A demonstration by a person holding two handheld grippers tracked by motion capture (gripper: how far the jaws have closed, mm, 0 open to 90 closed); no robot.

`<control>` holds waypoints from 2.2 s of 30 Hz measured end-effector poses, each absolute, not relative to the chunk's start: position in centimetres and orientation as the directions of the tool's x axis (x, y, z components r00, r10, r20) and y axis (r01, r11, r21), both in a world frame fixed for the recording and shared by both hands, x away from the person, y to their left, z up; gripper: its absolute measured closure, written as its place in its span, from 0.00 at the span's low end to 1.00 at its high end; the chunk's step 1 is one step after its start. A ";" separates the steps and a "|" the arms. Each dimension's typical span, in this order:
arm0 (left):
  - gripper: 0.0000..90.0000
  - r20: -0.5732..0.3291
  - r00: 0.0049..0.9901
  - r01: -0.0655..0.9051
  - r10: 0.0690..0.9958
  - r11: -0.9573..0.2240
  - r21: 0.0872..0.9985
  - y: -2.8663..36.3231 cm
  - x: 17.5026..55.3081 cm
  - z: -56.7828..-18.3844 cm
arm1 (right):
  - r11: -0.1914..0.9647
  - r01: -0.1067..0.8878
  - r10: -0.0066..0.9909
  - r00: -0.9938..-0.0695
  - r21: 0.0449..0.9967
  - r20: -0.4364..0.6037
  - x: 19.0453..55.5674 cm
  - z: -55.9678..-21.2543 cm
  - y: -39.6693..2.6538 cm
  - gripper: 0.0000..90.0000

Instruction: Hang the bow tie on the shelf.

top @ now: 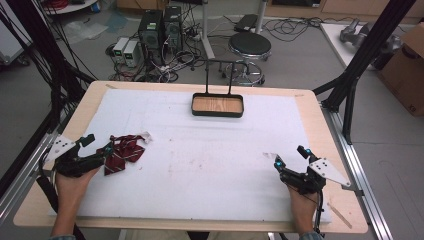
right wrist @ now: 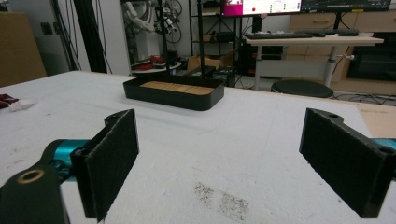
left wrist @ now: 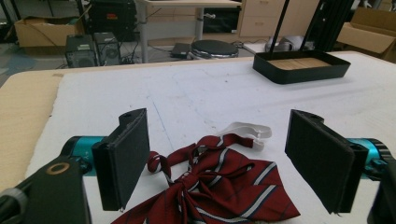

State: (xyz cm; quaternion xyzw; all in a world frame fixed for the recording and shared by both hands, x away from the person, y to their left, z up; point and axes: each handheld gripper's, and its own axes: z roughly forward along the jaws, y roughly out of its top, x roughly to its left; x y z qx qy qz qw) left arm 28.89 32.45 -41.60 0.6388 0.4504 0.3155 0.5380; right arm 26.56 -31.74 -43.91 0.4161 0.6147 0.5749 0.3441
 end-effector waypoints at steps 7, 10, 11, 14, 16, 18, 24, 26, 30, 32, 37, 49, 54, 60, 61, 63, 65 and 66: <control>0.24 -0.078 0.388 0.235 0.918 -0.017 0.972 32.5 28.9 -41.6 | 0.002 0.118 0.905 -0.423 0.993 0.048 26.5 -43.9 -31.7 0.12; 0.24 -0.075 0.391 0.232 0.917 -0.019 0.973 32.5 28.9 -41.6 | 0.007 0.114 0.905 -0.424 0.993 0.042 26.5 -43.9 -31.6 0.12; 0.24 -0.070 0.387 0.231 0.919 -0.023 0.973 32.5 28.9 -41.6 | 0.005 0.119 0.906 -0.422 0.993 0.046 26.5 -43.9 -31.6 0.12; 0.24 -0.065 0.391 0.237 0.918 -0.032 0.971 32.4 29.0 -41.7 | 0.007 0.120 0.905 -0.424 0.993 0.045 26.5 -44.0 -31.6 0.12; 0.24 -0.060 0.391 0.243 0.918 -0.040 0.969 32.3 29.1 -41.8 | 0.010 0.121 0.904 -0.425 0.993 0.043 26.5 -44.0 -31.6 0.12; 0.24 -0.057 0.391 0.247 0.919 -0.045 0.968 32.3 29.1 -41.9 | 0.014 0.117 0.903 -0.428 0.993 0.037 26.5 -44.0 -31.6 0.12; 0.26 -0.060 0.374 0.260 0.925 -0.043 0.965 32.4 29.7 -42.2 | 0.015 0.126 0.903 -0.428 0.992 0.040 26.5 -44.0 -31.5 0.12; 0.27 -0.066 0.374 0.284 0.925 -0.047 0.958 32.4 30.1 -42.5 | 0.016 0.126 0.902 -0.429 0.992 0.040 26.5 -44.0 -31.5 0.12; 0.29 -0.055 0.359 0.353 0.932 -0.081 0.932 32.2 31.2 -43.3 | 0.019 0.128 0.903 -0.428 0.992 0.038 26.5 -44.0 -31.5 0.12; 0.30 -0.055 0.353 0.362 0.934 -0.082 0.928 32.1 31.4 -43.4 | 0.018 0.131 0.903 -0.428 0.991 0.041 26.5 -44.0 -31.5 0.12; 0.34 -0.065 0.327 0.444 0.943 -0.093 0.891 31.9 32.8 -44.3 | 0.025 0.129 0.902 -0.430 0.991 0.033 26.4 -44.1 -31.5 0.12; 0.43 -0.084 0.337 0.574 0.938 -0.134 0.808 31.3 34.3 -45.0 | 0.031 0.132 0.903 -0.429 0.991 0.029 26.4 -44.1 -31.4 0.12; 0.50 -0.081 0.328 0.594 0.941 -0.139 0.792 31.2 34.5 -45.1 | 0.033 0.136 0.903 -0.428 0.990 0.029 26.3 -44.1 -31.4 0.12; 0.59 -0.052 0.318 0.594 0.947 -0.157 0.789 30.9 34.5 -45.1 | 0.037 0.132 0.904 -0.427 0.990 0.023 26.3 -44.1 -31.4 0.12; 0.65 -0.041 0.328 0.586 0.944 -0.169 0.792 30.9 34.3 -45.1 | 0.039 0.131 0.904 -0.427 0.991 0.021 26.3 -44.1 -31.4 0.12; 0.77 -0.032 0.342 0.579 0.939 -0.184 0.794 30.8 34.2 -45.0 | 0.038 0.137 0.904 -0.426 0.990 0.024 26.3 -44.1 -31.3 0.12; 0.80 -0.029 0.344 0.576 0.939 -0.187 0.796 30.7 34.2 -45.0 | 0.039 0.134 0.904 -0.427 0.990 0.022 26.3 -44.1 -31.4 0.12; 0.81 -0.014 0.350 0.570 0.937 -0.201 0.796 30.6 34.2 -45.0 | 0.037 0.134 0.905 -0.425 0.990 0.024 26.2 -44.2 -31.4 0.12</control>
